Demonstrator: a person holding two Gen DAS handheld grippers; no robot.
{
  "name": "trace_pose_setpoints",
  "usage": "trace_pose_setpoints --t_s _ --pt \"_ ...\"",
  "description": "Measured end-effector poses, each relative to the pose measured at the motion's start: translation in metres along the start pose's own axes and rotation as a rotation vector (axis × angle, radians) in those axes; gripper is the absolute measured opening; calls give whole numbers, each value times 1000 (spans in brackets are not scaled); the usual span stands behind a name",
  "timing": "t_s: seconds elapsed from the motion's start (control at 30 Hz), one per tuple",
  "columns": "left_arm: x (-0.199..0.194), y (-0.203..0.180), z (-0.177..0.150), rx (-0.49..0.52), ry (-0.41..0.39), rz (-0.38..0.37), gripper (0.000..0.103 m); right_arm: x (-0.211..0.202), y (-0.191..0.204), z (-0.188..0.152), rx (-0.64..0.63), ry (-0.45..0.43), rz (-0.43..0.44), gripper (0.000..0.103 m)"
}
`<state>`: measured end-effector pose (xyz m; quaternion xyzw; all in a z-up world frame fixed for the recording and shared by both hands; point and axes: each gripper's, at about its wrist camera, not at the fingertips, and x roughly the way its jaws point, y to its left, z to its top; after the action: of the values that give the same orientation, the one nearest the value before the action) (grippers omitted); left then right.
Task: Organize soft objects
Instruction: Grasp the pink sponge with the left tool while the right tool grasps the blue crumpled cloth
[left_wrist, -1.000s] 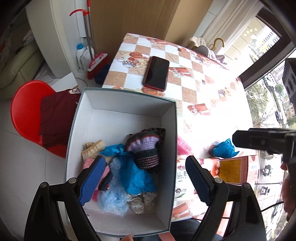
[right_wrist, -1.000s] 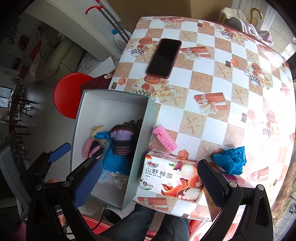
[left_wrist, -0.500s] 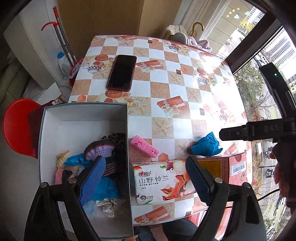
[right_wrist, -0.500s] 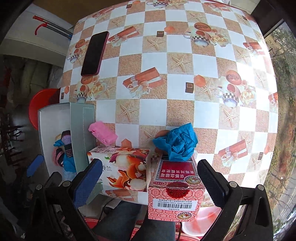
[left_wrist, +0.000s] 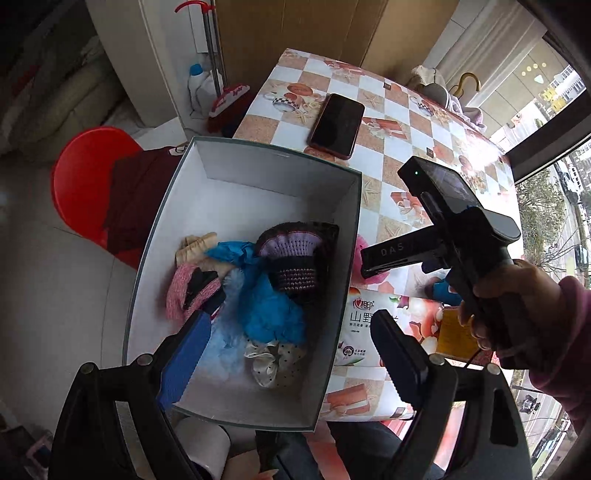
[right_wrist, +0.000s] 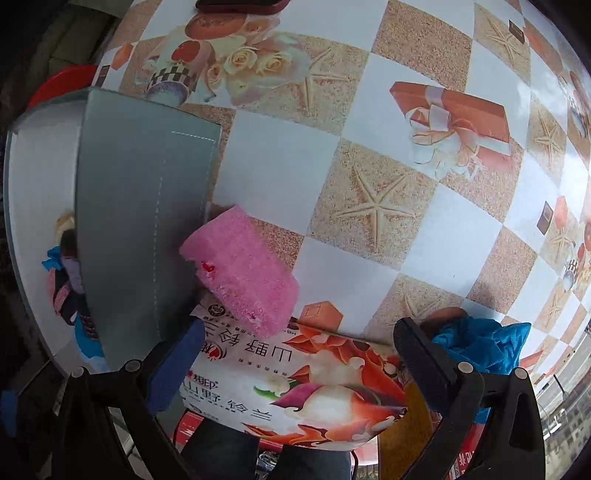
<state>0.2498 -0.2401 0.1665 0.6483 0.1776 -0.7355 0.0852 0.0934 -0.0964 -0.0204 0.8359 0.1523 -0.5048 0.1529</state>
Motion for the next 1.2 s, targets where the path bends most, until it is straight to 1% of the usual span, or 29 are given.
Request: trace_pose_setpoints --t_s 0.03,0.07,0.13,0.17,0.2,0.27,0.3,0.4,0.47,0.57,0.6,0.7,0.8,0.93,1.0,1.1,1.13,1.17,1.2 --pt "0 1 -1 -1 2 -2 91 -1 -13 3 58 -19 -31 103" --pt "0 1 -2 1 2 -4 91 -10 -34 4 163 -63 -14 103" --pt "2 -2 -2 13 4 -5 91 -36 -84 -2 409 -170 -57 103" --pt "2 -4 0 25 2 -5 91 -49 -106 -8 499 -220 -24 103" --pt "3 -7 1 36 -1 -9 91 -60 -124 -14 562 -251 25 103" --pt "5 -17 8 63 -1 -26 91 -79 -152 -27 633 -283 102 103" --pt "6 -23 11 81 0 -36 91 -87 -161 -34 641 -289 145 103" --pt "9 -46 23 145 1 -61 91 -104 -174 -51 616 -264 247 103" --pt "14 -64 33 189 9 -70 91 -106 -183 -62 595 -214 314 103" --pt "24 -94 47 267 13 -59 91 -104 -192 -78 591 -147 380 103" --pt "29 -104 51 295 16 -53 91 -100 -197 -82 582 -127 389 103" --pt "48 -132 62 377 27 -28 91 -80 -209 -81 535 -61 374 103" --pt "74 -155 70 468 44 25 91 -49 -215 -75 508 13 394 103" --pt "116 -178 81 578 77 112 91 -6 -211 -55 472 128 421 103" --pt "139 -188 87 596 109 135 91 11 -204 -42 413 193 396 103" --pt "170 -201 91 602 154 174 91 31 -190 -29 295 279 324 103" --pt "180 -203 93 603 171 187 91 38 -188 -27 269 312 317 103" --pt "189 -205 94 603 191 197 91 41 -186 -26 253 334 333 103" --pt "197 -206 94 604 209 207 91 41 -184 -24 230 339 330 103"
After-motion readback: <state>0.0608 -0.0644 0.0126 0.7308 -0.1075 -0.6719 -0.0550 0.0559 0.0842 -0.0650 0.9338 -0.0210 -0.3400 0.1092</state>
